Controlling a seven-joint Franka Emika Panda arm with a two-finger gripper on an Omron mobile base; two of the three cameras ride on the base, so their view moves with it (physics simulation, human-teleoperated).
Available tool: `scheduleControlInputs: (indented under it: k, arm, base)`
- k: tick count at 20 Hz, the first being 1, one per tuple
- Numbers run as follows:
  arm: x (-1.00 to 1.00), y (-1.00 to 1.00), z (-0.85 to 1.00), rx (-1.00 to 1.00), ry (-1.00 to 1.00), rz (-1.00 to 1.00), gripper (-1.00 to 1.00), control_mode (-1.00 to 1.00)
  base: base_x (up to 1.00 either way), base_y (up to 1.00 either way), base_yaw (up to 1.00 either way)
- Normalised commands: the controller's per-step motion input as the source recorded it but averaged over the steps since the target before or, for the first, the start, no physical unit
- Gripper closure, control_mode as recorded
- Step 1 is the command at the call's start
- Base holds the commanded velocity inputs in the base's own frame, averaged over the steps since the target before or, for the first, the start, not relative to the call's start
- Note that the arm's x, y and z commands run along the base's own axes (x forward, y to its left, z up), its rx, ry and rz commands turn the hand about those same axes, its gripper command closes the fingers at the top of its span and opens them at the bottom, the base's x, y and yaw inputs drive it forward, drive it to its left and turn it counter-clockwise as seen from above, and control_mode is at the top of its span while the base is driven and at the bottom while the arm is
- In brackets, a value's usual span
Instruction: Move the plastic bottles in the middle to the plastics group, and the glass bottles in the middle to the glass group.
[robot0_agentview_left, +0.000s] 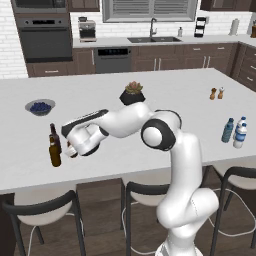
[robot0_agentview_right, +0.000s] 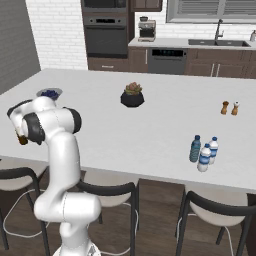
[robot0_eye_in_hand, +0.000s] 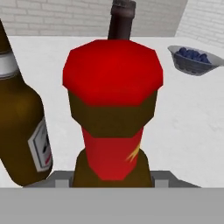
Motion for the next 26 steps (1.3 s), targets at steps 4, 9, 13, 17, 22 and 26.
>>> scheduleControlInputs:
  k: [4, 9, 13, 17, 22, 26]
  arm:
    - [0.00, 0.00, 0.01, 0.00, 0.00, 0.00, -1.00, -1.00]
    - [0.00, 0.00, 0.00, 0.00, 0.02, 0.00, -1.00, -1.00]
    - [-0.01, 0.00, 0.00, 0.00, 0.01, 0.00, -1.00, -1.00]
    - [-0.09, -0.01, 0.14, 0.00, 0.00, 0.00, -1.00, -1.00]
    - [-0.08, -0.24, 0.60, 0.00, 0.00, -0.01, -1.00, -1.00]
    - [0.02, -0.31, 0.99, 0.00, 0.00, 0.00, -1.00, -1.00]
  base:
    - [0.00, 0.00, 0.00]
    - [0.00, 0.00, 0.00]
    - [0.00, 0.00, 0.00]
    - [0.00, 0.00, 0.00]
    - [0.00, 0.00, 0.00]
    - [0.00, 0.00, 0.00]
